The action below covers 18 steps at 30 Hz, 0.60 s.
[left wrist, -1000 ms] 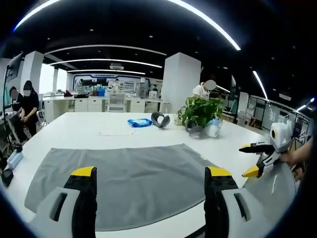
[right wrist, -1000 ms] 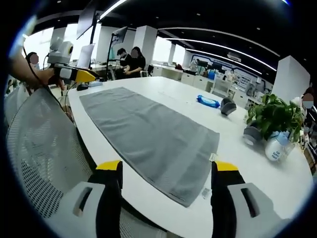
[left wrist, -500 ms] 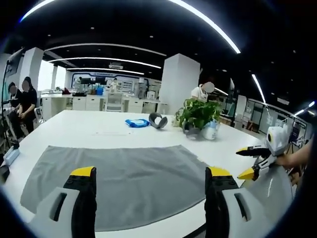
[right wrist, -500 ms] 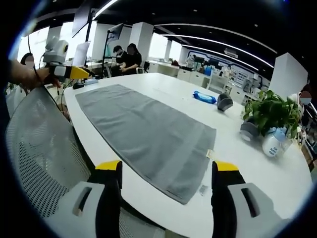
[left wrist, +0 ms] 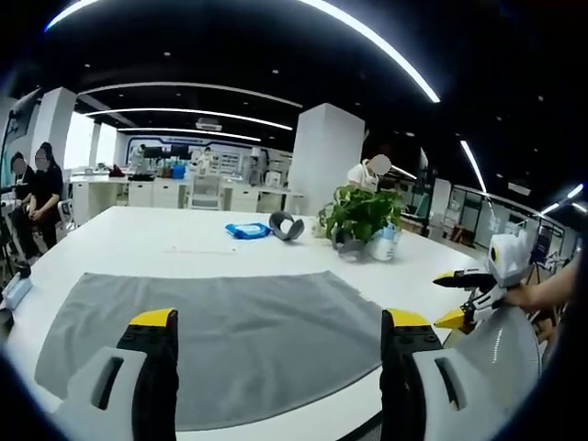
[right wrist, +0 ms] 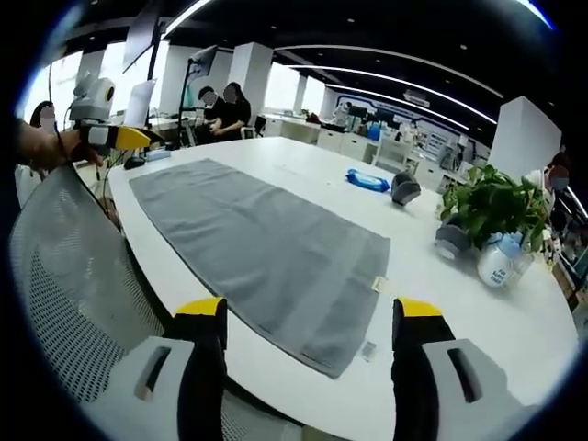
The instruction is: Fold the towel on the table until its edges align and the towel forms a compact rectangular stack.
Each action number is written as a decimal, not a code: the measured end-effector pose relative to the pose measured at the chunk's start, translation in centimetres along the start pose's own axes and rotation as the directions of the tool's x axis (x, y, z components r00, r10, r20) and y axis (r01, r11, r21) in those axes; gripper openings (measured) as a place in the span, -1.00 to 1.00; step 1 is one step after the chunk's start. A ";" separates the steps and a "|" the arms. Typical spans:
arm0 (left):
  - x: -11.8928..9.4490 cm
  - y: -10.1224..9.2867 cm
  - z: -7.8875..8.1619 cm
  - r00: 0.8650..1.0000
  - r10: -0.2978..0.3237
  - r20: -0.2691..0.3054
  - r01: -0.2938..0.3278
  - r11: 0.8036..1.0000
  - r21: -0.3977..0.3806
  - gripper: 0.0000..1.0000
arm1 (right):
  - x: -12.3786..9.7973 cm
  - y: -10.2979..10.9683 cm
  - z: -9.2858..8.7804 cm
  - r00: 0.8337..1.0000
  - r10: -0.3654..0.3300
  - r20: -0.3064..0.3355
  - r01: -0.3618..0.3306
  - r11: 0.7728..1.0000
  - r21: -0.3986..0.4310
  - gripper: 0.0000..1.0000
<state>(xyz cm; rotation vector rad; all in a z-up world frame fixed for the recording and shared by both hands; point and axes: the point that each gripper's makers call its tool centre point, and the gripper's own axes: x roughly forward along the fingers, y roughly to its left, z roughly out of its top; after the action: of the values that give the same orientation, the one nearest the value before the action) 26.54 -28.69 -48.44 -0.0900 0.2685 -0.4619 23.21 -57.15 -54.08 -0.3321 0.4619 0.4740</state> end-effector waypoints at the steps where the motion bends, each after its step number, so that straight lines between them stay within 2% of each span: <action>1: 0.0 0.1 0.0 1.000 0.004 0.001 -0.004 1.000 -0.003 0.87 | 0.0 0.1 -0.1 1.000 0.009 -0.004 -0.009 1.000 0.001 0.43; 7: -0.1 0.3 0.3 1.000 0.016 0.011 -0.016 1.000 0.020 0.83 | -0.1 -0.2 0.3 1.000 -0.003 0.023 0.003 1.000 0.009 0.43; 9: -0.6 0.6 1.1 0.998 0.035 0.054 -0.037 0.998 0.044 0.74 | -0.2 -0.3 0.4 0.999 0.001 0.037 -0.002 0.999 0.035 0.44; 12: -0.8 1.2 1.7 0.994 0.064 0.086 -0.068 0.997 0.040 0.76 | -0.2 -0.2 0.5 0.999 0.004 0.045 -0.006 0.999 0.042 0.46; 15: -0.5 1.3 1.3 0.996 0.065 0.060 -0.068 0.997 0.044 0.77 | -0.4 -0.3 0.8 0.998 0.007 0.064 -0.010 0.999 0.048 0.40; 18: -0.3 0.7 0.7 0.998 0.052 0.025 -0.055 0.994 0.095 0.76 | -0.5 -0.2 1.0 0.996 0.018 0.084 -0.023 0.998 0.059 0.38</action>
<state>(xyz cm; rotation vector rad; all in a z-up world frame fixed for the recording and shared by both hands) 26.77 -27.95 -47.84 0.0050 0.2257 -0.4195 23.31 -57.12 -52.97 -0.2489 0.3977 0.4915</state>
